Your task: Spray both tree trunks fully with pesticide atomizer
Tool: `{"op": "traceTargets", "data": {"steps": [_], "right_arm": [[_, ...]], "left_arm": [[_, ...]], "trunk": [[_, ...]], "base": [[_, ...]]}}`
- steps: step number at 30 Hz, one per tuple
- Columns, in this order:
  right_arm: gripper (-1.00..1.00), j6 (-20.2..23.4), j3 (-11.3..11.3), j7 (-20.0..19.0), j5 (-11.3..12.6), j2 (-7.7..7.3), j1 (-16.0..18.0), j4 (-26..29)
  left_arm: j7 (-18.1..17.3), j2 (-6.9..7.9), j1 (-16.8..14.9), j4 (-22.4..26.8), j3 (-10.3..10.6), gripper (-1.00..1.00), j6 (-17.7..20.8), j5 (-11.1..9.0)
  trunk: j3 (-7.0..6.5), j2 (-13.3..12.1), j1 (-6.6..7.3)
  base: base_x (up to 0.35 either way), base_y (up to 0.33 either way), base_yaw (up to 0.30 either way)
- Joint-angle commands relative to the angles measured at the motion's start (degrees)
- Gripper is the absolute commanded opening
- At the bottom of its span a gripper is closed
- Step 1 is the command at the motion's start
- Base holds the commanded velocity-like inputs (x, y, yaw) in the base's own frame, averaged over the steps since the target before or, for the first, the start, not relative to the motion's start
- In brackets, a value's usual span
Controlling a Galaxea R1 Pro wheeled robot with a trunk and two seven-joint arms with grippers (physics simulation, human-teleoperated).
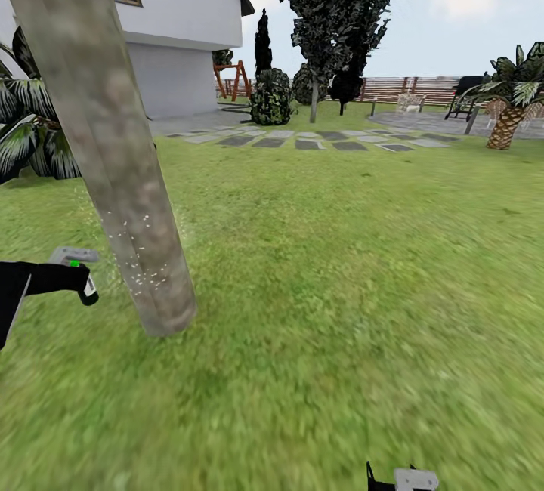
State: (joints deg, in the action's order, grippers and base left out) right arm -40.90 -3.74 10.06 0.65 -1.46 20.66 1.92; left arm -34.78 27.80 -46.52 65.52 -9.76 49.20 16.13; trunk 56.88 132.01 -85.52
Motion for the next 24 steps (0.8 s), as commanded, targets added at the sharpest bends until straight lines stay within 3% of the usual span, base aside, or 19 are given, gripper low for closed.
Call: {"op": "traceTargets", "data": {"steps": [1, 4, 11, 14, 24], "right_arm": [[1.0, 0.0, 0.07, 0.0, 0.0, -0.11, 0.0, 0.16], [1.0, 0.0, 0.02, -0.11, 0.0, -0.69, 0.0, 2.31], [1.0, -0.06, -0.31, -0.11, -0.93, -1.0, 0.0, 2.73], [1.0, -0.1, -0.1, 0.1, -0.77, -1.8, 0.0, 2.73], [1.0, -0.15, -0.06, 0.06, -0.75, -1.87, 0.0, 2.56]], "left_arm": [[-0.08, 0.07, -0.2, 0.39, 0.02, -1.0, 0.29, -0.09], [-2.11, -0.09, -2.86, 0.96, 0.55, -1.0, 2.37, -0.28], [-3.19, -0.12, -2.56, 0.94, 0.7, -1.0, 2.52, 0.03], [-3.05, -0.12, -2.52, 0.91, 0.73, -1.0, 2.51, 0.1], [-2.78, -0.11, -2.52, 0.84, 0.55, -1.0, 2.48, 0.13]], "trunk": [[0.0, 0.0, 0.0], [0.0, 0.0, 0.0], [0.0, 0.0, 0.0], [0.0, 0.0, 0.0], [0.0, 0.0, 0.0]], "base": [[0.0, 0.0, 0.0], [0.0, 0.0, 0.0], [0.0, -0.018, 0.0], [0.0, -0.245, 0.0], [0.0, -0.272, 0.0]]}}
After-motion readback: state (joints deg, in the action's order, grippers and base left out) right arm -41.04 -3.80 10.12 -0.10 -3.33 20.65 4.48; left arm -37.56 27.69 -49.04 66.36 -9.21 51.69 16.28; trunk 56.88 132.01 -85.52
